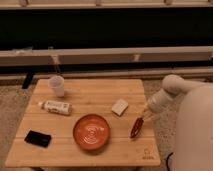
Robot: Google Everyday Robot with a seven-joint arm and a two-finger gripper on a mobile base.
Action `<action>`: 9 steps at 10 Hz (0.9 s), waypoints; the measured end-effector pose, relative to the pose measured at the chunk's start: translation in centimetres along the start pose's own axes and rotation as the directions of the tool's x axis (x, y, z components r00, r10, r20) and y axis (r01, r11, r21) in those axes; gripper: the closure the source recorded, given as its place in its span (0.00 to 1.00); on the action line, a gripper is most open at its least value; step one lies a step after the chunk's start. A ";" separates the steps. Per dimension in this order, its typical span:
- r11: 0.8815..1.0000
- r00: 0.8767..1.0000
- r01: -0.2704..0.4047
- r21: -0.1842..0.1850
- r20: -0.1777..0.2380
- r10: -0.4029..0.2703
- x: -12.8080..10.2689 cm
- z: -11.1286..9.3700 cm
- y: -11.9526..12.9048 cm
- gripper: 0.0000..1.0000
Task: Drag the pepper across the table
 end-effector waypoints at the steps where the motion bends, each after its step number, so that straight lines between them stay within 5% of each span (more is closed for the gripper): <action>1: 1.000 1.000 0.004 -0.006 -0.001 -0.004 -0.5 -0.1 0.3 0.91; 7: 0.999 1.000 0.024 -0.028 0.003 -0.024 -1.8 -0.3 1.5 0.91; 9: 0.999 1.000 0.029 -0.035 0.009 -0.029 -1.9 -0.5 1.4 0.82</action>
